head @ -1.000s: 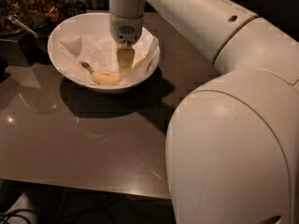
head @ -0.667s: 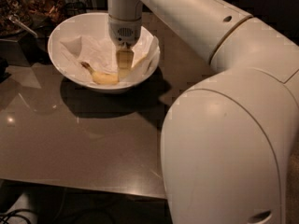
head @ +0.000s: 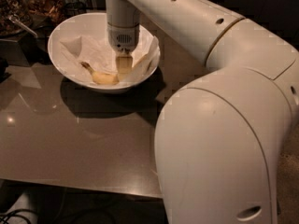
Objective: Pick banana from white bowl
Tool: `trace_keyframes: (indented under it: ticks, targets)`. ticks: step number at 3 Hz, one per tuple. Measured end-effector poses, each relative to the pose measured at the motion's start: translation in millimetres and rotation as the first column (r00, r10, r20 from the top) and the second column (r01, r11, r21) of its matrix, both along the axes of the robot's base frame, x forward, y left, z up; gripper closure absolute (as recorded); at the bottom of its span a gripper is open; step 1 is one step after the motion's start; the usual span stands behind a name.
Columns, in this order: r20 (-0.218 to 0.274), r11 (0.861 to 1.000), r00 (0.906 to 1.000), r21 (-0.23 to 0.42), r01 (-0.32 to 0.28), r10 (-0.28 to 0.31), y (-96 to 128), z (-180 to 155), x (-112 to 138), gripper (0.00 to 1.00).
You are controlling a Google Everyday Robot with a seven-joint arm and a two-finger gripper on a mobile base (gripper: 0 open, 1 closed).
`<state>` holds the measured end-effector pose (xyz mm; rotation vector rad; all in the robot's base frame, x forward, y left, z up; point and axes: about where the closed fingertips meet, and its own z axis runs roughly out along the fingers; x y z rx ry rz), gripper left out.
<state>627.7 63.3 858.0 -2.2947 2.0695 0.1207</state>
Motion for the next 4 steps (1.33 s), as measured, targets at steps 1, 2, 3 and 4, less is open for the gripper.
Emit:
trace_keyframes:
  ticks: [1, 2, 3, 4]
  targets:
    - [-0.01, 1.0, 0.9999, -0.014, 0.0, 0.0, -2.9, -8.4, -0.7, 0.46]
    - [0.018, 1.0, 0.9998, -0.024, -0.005, 0.005, -7.7, -10.6, -4.6, 0.63]
    - [0.031, 1.0, 0.9995, -0.01, -0.004, 0.004, -3.2, -13.0, 0.0, 0.87]
    - [0.041, 1.0, 0.9991, 0.0, -0.006, 0.006, -0.8, -13.7, 2.6, 1.0]
